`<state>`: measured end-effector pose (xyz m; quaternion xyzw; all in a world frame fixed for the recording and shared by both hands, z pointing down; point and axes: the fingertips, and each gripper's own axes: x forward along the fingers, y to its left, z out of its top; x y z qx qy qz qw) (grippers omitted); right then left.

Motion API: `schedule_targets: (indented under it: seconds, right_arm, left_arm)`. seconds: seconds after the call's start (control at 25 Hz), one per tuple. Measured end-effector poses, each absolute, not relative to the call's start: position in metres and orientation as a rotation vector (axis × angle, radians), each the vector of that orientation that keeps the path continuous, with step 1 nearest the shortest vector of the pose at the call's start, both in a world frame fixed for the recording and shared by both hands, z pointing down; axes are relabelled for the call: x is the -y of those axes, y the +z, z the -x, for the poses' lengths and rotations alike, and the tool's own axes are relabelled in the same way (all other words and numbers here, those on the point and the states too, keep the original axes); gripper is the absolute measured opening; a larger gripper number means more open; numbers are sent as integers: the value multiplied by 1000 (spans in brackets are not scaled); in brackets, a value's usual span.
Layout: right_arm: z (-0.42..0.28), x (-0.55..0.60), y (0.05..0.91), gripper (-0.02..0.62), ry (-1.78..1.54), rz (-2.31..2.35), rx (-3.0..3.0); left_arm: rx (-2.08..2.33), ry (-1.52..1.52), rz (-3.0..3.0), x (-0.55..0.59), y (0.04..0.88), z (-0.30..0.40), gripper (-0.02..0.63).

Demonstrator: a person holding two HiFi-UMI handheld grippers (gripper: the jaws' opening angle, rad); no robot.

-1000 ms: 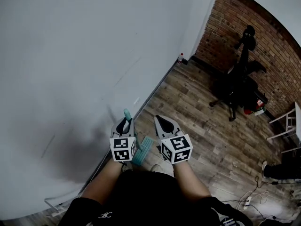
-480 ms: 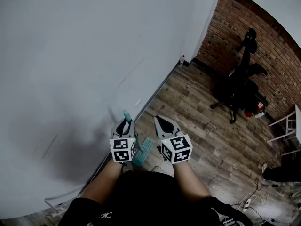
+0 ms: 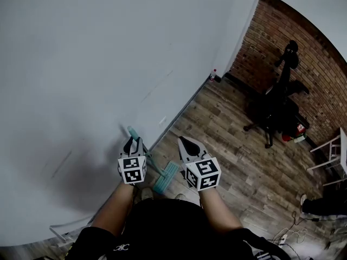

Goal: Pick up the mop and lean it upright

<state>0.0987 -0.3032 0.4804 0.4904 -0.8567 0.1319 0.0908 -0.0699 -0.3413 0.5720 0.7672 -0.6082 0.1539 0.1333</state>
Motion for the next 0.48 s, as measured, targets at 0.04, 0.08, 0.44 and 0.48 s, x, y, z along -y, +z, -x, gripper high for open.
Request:
schedule_targets:
  seconds: [0.04, 0.08, 0.44, 0.48]
  right_arm:
    - [-97, 302, 480, 5, 392, -1460, 2546]
    - [-95, 302, 480, 5, 392, -1462, 2545]
    - [-93, 297, 477, 5, 391, -1491, 2533]
    - [-93, 297, 478, 5, 390, -1494, 2529]
  left_arm:
    - [1780, 445, -2205, 343, 574, 79, 100]
    - [1794, 444, -2179, 346, 576, 89, 100]
    - [1809, 427, -2048, 366, 587, 138, 100]
    - [1812, 424, -2040, 367, 589, 142, 100]
